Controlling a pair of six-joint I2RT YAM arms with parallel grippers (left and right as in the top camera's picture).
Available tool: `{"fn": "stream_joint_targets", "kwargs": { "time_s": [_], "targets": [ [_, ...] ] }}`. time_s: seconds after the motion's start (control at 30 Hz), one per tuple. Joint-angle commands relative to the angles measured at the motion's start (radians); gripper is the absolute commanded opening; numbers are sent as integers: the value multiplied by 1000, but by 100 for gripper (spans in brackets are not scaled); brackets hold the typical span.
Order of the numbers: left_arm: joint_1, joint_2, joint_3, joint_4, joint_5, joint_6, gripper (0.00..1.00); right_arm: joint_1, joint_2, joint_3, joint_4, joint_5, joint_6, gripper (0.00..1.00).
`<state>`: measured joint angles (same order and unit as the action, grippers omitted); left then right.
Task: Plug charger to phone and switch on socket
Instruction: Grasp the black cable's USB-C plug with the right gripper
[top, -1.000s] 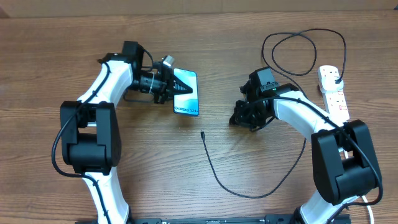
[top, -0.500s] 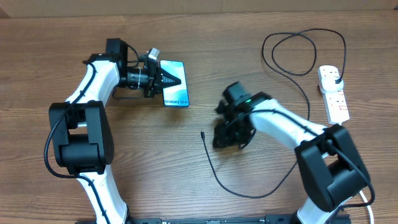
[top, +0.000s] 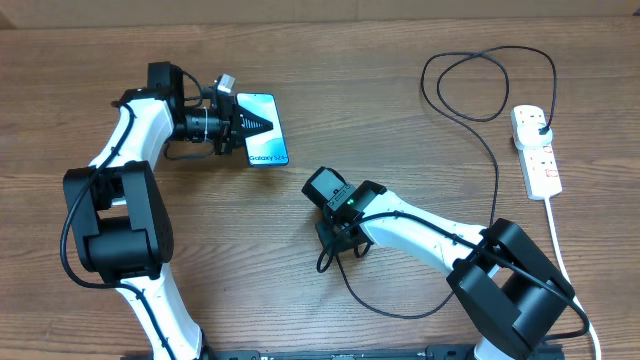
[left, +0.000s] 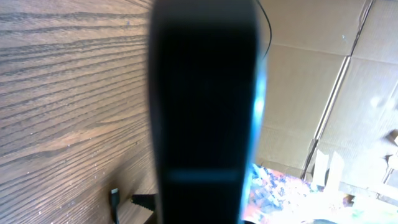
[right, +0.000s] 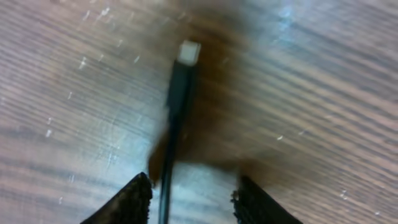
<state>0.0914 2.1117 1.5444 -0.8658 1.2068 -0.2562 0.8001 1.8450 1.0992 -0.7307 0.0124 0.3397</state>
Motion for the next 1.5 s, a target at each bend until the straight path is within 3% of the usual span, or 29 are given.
{"fn": "stream_joint_targets", "kwargs": {
  "time_s": [0.0, 0.23, 0.47, 0.97, 1.17, 1.47],
  "targets": [
    [-8, -6, -4, 2, -16, -10, 4, 1, 1, -32, 12, 73, 40, 36],
    [-9, -6, -5, -40, -91, -10, 4, -30, 1, -59, -35, 238, 138, 37],
    [-12, -6, -5, -38, -92, -10, 4, -131, 1, -59, 19, 213, 153, 45],
    [-20, -6, -5, -34, -92, -14, 4, -171, 1, -59, 170, 171, 150, 47],
    [-21, -6, -5, -39, -112, -13, 4, -183, 1, -59, 220, 170, 151, 45],
    [-36, -6, -5, -42, -110, -14, 4, -228, 1, -60, 237, 144, 211, 34]
  ]
}}
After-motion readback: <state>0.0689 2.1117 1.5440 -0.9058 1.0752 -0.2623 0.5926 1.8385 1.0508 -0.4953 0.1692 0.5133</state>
